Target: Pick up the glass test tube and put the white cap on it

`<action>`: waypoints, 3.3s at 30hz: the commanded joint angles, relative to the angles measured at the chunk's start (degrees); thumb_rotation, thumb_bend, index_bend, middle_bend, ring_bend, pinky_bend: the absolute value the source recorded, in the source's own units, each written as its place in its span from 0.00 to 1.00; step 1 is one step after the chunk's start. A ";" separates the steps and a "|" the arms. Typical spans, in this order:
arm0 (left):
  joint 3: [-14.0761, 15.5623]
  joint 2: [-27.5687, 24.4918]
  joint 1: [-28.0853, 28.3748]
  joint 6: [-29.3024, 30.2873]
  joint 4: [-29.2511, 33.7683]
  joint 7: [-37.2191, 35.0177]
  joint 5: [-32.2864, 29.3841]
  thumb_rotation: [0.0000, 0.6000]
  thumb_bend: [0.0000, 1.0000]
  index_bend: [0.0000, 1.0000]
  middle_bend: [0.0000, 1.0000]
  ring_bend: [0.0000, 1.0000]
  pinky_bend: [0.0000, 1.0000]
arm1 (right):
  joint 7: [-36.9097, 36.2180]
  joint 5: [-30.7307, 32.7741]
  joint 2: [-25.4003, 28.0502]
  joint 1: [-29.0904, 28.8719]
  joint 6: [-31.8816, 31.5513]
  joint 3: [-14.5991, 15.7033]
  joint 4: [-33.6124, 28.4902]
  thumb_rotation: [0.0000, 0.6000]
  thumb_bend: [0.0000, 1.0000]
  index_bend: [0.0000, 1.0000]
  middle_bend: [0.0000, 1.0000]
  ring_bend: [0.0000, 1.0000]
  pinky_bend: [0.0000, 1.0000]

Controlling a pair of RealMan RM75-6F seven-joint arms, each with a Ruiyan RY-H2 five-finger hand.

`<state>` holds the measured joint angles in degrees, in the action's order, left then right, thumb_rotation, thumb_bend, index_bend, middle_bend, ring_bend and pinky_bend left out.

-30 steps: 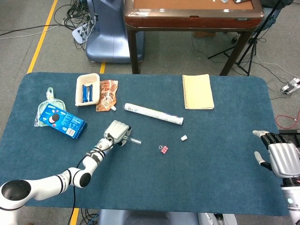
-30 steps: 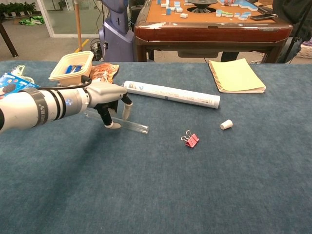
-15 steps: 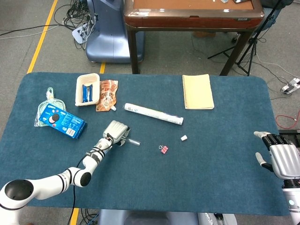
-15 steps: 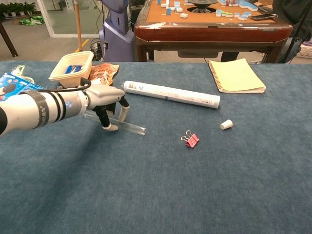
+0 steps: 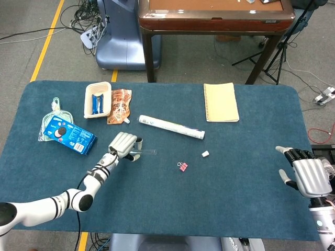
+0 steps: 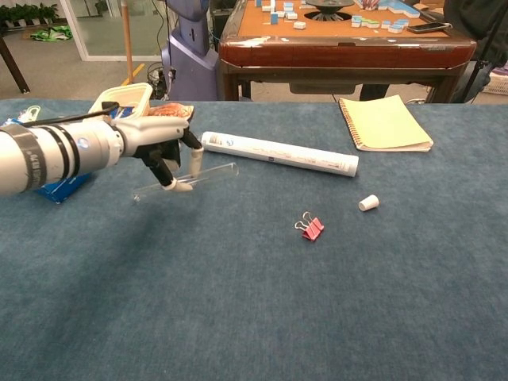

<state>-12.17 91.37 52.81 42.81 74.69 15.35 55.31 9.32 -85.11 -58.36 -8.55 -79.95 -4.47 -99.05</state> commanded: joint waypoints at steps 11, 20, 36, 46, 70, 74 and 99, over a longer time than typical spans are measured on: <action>0.25 -11.53 -6.14 4.54 16.32 -7.50 4.17 1.00 0.26 0.61 1.00 1.00 1.00 | 0.08 2.49 1.78 -10.65 17.69 -0.95 -5.32 1.00 0.70 0.27 0.82 0.93 0.94; 0.85 -14.50 -7.27 5.55 20.67 -8.95 5.78 1.00 0.26 0.61 1.00 1.00 1.00 | 2.13 12.60 0.11 -19.50 32.25 -2.36 -3.33 0.92 1.00 0.27 1.00 1.00 1.00; 1.76 -16.45 -7.89 6.36 22.90 -9.41 6.70 1.00 0.26 0.62 1.00 1.00 1.00 | 9.29 29.44 -12.83 -30.40 41.13 -1.44 7.01 0.90 1.00 0.27 1.00 1.00 1.00; 2.39 -16.38 -7.59 6.17 23.39 -8.60 6.41 1.00 0.26 0.62 1.00 1.00 1.00 | 10.99 34.13 -17.98 -33.90 42.21 0.47 12.38 0.90 1.00 0.27 1.00 1.00 1.00; 2.95 -15.64 -6.78 5.86 23.61 -7.40 5.01 1.00 0.26 0.63 1.00 1.00 1.00 | 8.52 29.66 -19.11 -34.88 39.66 2.41 11.30 0.91 1.00 0.27 1.00 1.00 1.00; 3.06 -15.64 -6.76 5.93 23.85 -7.27 4.95 1.00 0.26 0.63 1.00 1.00 1.00 | 9.12 29.18 -18.12 -34.85 38.42 2.58 9.13 0.91 1.00 0.27 1.00 1.00 1.00; 3.70 -16.56 -7.20 6.52 25.10 -7.04 5.10 1.00 0.26 0.63 1.00 1.00 1.00 | 12.14 29.88 -25.57 -35.79 31.49 -1.27 15.18 1.00 0.28 0.39 1.00 1.00 1.00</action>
<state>-8.48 74.80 45.60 49.35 99.80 8.31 60.42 21.05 -55.62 -83.41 -44.00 -48.74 -5.57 -84.36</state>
